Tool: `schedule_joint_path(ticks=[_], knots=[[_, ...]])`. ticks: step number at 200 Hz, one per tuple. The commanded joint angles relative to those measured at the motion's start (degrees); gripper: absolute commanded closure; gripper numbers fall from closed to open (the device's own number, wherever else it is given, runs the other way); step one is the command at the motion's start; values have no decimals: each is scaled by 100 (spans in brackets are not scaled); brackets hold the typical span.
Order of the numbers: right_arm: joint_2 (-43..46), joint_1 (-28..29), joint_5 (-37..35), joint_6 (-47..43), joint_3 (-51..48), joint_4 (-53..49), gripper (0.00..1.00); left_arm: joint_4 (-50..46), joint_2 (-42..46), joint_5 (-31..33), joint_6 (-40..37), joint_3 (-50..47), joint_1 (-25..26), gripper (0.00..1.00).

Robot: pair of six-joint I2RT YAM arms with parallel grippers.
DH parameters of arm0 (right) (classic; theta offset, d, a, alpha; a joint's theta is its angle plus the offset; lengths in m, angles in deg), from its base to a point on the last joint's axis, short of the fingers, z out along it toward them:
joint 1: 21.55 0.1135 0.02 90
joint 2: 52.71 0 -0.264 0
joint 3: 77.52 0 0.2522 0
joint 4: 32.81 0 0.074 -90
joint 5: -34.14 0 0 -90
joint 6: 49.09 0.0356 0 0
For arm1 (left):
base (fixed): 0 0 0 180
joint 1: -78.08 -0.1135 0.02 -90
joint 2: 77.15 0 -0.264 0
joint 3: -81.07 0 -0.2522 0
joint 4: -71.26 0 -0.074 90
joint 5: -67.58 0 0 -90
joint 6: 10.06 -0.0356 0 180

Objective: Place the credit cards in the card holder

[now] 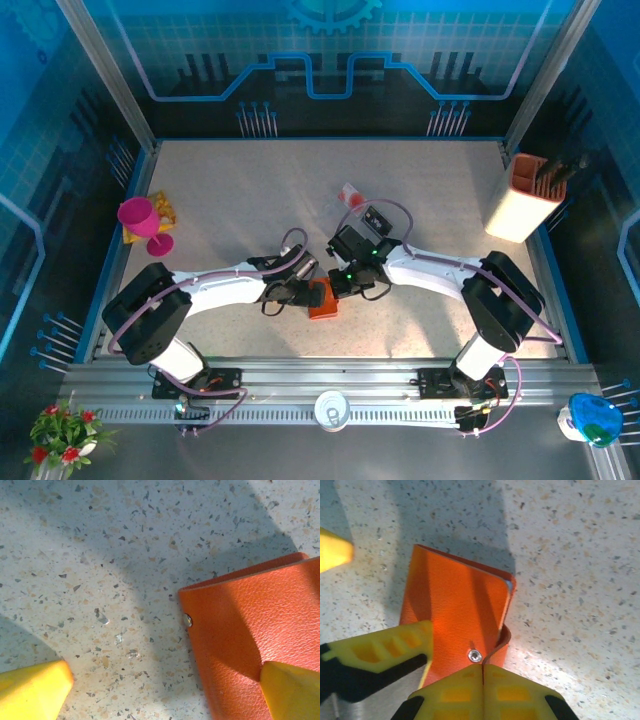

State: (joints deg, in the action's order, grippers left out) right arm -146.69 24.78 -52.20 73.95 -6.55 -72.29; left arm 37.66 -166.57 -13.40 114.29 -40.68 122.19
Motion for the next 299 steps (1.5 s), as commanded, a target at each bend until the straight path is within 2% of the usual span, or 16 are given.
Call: schedule_joint_path(ticks=[1, 148, 240, 299], knots=[[-21, -36, 383, 179, -7, 351, 100, -408, -166, 288, -82, -330, -35, 1], [-691, 106, 592, 528, -503, 966, 100, -396, -73, 259, -52, -389, -31, 1], [-613, 243, 439, 790, -1159, 1274, 100, -550, 325, -77, 72, -277, -32, 1], [-520, 333, 278, 958, -1420, 1437, 100, -304, 14, -214, 195, -555, -35, 1]])
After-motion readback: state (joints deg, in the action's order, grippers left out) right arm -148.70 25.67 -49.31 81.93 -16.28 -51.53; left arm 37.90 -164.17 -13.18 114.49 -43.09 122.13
